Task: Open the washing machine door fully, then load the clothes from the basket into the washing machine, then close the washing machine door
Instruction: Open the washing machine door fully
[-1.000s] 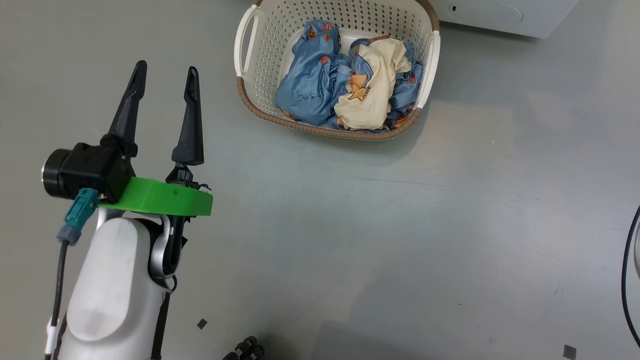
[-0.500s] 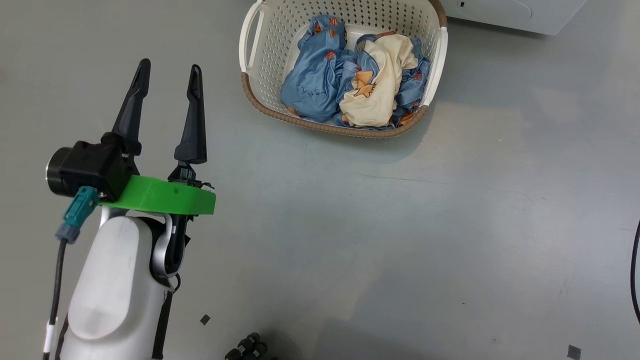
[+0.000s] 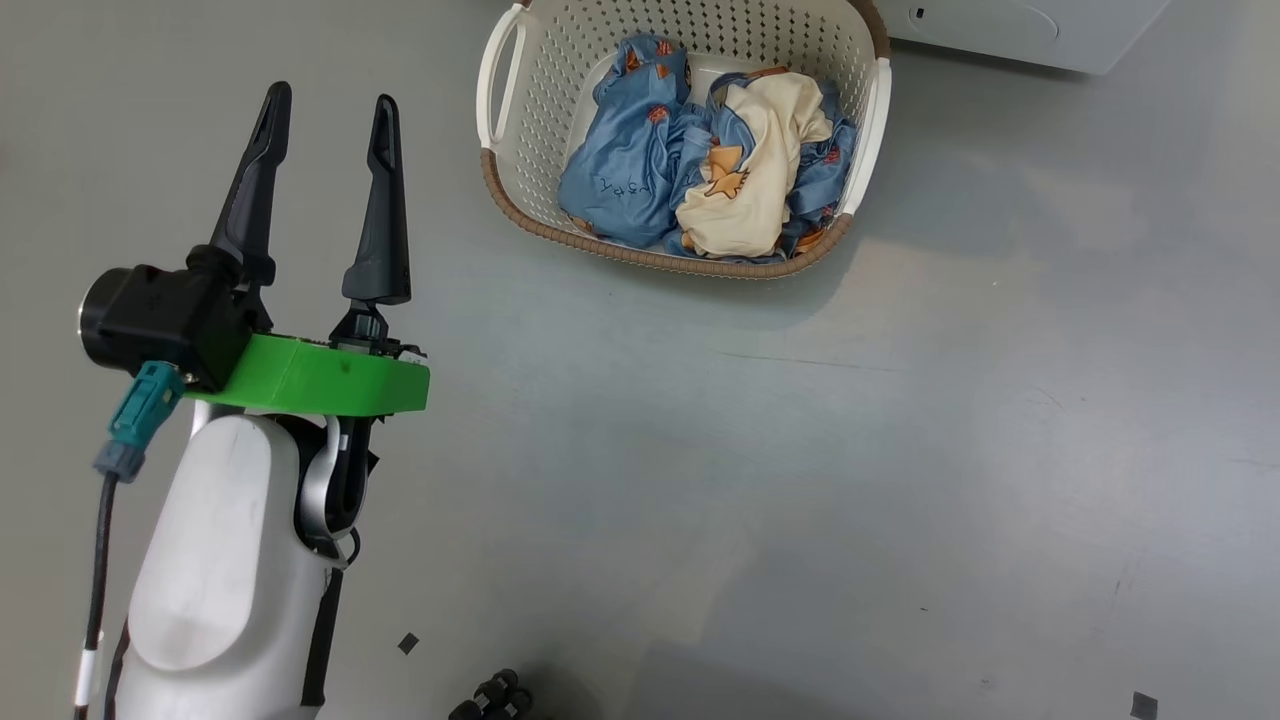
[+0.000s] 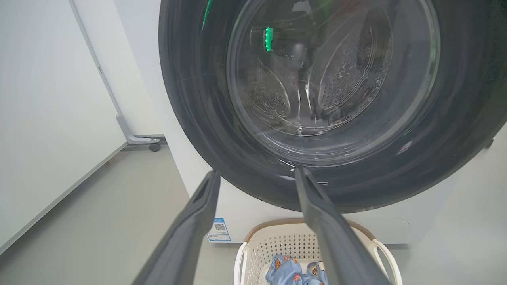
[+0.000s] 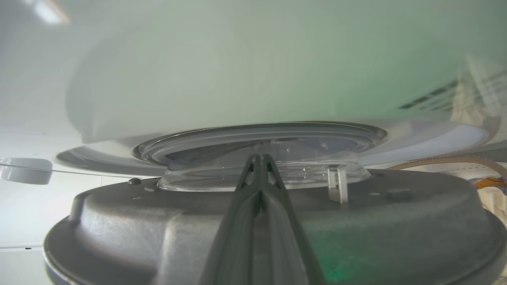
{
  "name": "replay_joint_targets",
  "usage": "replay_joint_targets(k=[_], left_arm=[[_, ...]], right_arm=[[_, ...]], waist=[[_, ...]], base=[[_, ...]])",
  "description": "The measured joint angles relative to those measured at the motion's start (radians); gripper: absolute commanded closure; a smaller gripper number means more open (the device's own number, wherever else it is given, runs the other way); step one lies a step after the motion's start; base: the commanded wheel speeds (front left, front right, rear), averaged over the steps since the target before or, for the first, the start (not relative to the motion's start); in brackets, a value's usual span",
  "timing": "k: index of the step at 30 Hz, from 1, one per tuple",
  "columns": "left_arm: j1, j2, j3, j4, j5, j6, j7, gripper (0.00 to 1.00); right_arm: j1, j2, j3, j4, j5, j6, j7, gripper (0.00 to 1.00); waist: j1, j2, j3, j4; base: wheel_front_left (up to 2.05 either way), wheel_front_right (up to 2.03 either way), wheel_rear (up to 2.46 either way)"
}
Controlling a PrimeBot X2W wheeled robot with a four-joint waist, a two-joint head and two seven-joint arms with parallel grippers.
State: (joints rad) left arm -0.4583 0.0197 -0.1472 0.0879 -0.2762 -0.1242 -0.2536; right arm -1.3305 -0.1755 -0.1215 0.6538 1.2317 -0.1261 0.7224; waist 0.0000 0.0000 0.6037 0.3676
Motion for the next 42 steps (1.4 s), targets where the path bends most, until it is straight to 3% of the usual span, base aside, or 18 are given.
replay_joint_targets(k=[11, 42], left_arm=[[0.001, 0.0, 0.0, 0.0, 0.002, 0.0, 0.0, 0.0], [0.075, 0.0, 0.004, 0.003, 0.04, 0.0, 0.0, 0.0]], right_arm=[[0.017, 0.005, 0.026, -0.019, 0.039, -0.008, 0.128, 1.0], [0.308, 0.05, 0.096, -0.166, 0.171, -0.008, 0.471, 1.0]], waist=[[0.0, 0.0, -0.023, -0.005], [0.0, 0.0, -0.171, -0.027]], base=[[0.0, 0.0, 0.0], [0.0, 0.0, 0.0]])
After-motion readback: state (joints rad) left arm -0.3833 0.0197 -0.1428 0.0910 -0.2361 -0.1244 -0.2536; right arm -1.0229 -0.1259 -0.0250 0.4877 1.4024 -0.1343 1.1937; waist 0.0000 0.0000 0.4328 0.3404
